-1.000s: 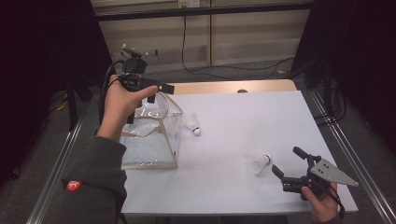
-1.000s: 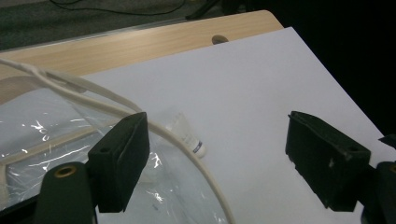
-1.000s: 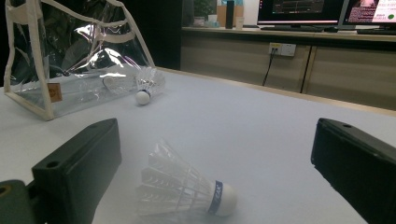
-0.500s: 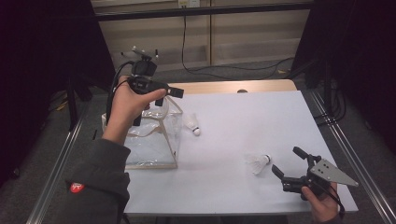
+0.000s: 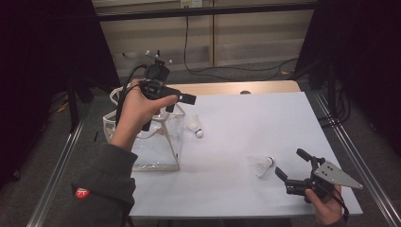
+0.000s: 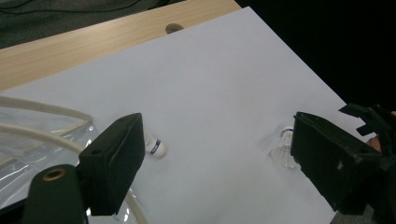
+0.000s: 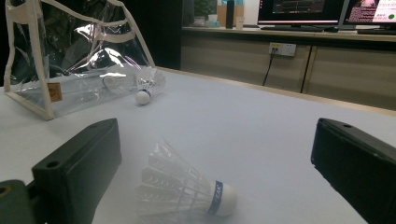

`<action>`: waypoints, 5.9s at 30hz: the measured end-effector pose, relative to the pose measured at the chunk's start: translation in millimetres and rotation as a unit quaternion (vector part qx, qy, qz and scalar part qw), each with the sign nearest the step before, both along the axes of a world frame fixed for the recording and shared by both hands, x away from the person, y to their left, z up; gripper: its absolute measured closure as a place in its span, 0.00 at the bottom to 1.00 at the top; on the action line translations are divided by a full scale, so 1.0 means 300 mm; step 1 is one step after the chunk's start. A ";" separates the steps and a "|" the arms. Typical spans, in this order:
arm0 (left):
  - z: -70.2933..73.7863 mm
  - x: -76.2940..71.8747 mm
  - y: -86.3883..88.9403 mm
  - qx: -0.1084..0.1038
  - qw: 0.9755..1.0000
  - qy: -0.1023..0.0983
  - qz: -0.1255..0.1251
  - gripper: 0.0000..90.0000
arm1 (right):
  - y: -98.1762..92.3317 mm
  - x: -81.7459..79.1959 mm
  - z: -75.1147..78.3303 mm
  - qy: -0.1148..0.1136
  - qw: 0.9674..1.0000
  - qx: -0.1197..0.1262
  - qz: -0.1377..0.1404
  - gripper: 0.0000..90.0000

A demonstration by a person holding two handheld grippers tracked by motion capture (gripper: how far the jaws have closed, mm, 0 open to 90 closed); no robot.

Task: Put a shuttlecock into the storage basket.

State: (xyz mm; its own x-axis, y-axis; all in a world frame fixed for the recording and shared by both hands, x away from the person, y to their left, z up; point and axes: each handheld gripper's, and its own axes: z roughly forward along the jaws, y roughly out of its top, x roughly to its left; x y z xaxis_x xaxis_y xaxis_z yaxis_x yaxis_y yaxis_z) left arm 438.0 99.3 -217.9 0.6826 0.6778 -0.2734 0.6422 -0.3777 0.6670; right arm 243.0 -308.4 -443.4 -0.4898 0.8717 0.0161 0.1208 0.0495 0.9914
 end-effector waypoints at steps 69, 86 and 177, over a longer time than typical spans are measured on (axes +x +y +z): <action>-0.177 -0.101 -0.191 -0.009 0.995 0.005 -0.101 0.13 | 0.001 0.001 0.000 0.001 1.000 -0.006 0.004 0.02; -0.250 -0.123 -0.209 -0.007 0.994 0.008 -0.112 0.11 | 0.001 0.002 -0.001 0.001 1.000 -0.006 0.005 0.02; -0.533 -0.211 -0.356 -0.002 0.986 0.011 -0.169 0.08 | 0.005 -0.002 0.001 0.001 1.000 -0.010 0.006 0.02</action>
State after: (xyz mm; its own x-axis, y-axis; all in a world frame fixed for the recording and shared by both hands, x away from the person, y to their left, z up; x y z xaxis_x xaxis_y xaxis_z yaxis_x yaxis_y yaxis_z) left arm 374.7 -7.5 -377.7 0.8633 0.4115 -0.2922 0.4939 -0.5703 0.6564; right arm 242.5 -307.1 -443.0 -0.5001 0.8659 -0.0012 0.1216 0.0716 0.9900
